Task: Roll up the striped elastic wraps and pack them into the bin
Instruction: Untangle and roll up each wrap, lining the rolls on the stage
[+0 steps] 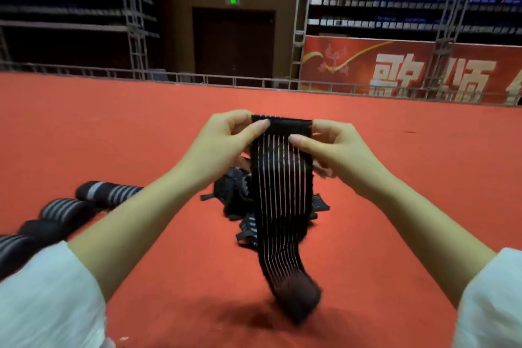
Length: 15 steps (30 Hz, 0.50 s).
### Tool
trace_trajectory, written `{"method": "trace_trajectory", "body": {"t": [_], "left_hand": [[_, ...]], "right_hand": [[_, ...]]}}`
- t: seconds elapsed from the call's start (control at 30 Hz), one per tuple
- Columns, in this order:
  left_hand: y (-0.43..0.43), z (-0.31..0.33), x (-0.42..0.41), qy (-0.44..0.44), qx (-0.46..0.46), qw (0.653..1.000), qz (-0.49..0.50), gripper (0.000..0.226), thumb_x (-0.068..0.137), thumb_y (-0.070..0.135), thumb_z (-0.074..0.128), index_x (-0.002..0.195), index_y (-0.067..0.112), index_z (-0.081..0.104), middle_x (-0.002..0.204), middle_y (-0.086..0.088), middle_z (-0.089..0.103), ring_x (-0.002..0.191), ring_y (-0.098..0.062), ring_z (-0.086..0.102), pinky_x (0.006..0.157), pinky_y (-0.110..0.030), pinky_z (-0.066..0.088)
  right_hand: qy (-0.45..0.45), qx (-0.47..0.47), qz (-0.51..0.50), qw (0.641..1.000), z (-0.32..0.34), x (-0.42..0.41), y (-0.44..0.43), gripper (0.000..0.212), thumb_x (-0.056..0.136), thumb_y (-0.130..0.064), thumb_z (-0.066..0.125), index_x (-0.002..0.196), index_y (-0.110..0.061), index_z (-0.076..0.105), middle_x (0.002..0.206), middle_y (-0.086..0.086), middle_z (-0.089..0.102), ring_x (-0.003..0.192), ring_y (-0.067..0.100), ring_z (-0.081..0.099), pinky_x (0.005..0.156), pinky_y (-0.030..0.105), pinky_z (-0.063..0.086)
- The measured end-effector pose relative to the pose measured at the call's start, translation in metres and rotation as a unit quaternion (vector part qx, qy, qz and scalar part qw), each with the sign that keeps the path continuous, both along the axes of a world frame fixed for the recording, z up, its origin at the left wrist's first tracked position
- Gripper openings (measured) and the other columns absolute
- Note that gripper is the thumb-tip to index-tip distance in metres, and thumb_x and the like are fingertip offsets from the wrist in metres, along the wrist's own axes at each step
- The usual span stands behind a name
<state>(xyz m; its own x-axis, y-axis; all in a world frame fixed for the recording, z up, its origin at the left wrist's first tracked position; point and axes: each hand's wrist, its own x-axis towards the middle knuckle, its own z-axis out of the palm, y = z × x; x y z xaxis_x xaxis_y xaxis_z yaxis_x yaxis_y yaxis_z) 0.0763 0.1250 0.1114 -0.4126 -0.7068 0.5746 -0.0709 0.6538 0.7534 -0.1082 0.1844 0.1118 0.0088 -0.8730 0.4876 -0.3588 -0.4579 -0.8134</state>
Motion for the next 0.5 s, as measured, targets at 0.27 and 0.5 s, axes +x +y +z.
{"method": "trace_trajectory", "body": {"t": [0.27, 0.5], "left_hand": [[0.062, 0.080, 0.098, 0.000, -0.118, 0.991, 0.058, 0.029, 0.095, 0.019, 0.056, 0.093, -0.009, 0.059, 0.059, 0.005, 0.058, 0.049, -0.014, 0.058, 0.038, -0.024, 0.046], [0.016, 0.037, 0.144, -0.025, -0.021, 0.993, 0.115, 0.025, 0.094, 0.021, 0.059, 0.071, 0.012, 0.059, 0.052, 0.009, 0.056, 0.045, -0.005, 0.053, 0.036, -0.020, 0.042]], "right_hand": [[-0.024, -0.058, 0.150, 0.987, 0.070, 0.080, 0.036, 0.032, 0.082, -0.026, 0.063, 0.108, -0.006, 0.065, 0.061, 0.009, 0.046, 0.036, 0.008, 0.041, 0.035, 0.021, 0.017], [-0.046, 0.050, 0.167, 0.984, 0.026, 0.129, -0.027, 0.010, 0.095, -0.021, 0.056, 0.096, -0.013, 0.063, 0.055, -0.004, 0.051, 0.037, 0.006, 0.043, 0.039, 0.021, 0.019]]}}
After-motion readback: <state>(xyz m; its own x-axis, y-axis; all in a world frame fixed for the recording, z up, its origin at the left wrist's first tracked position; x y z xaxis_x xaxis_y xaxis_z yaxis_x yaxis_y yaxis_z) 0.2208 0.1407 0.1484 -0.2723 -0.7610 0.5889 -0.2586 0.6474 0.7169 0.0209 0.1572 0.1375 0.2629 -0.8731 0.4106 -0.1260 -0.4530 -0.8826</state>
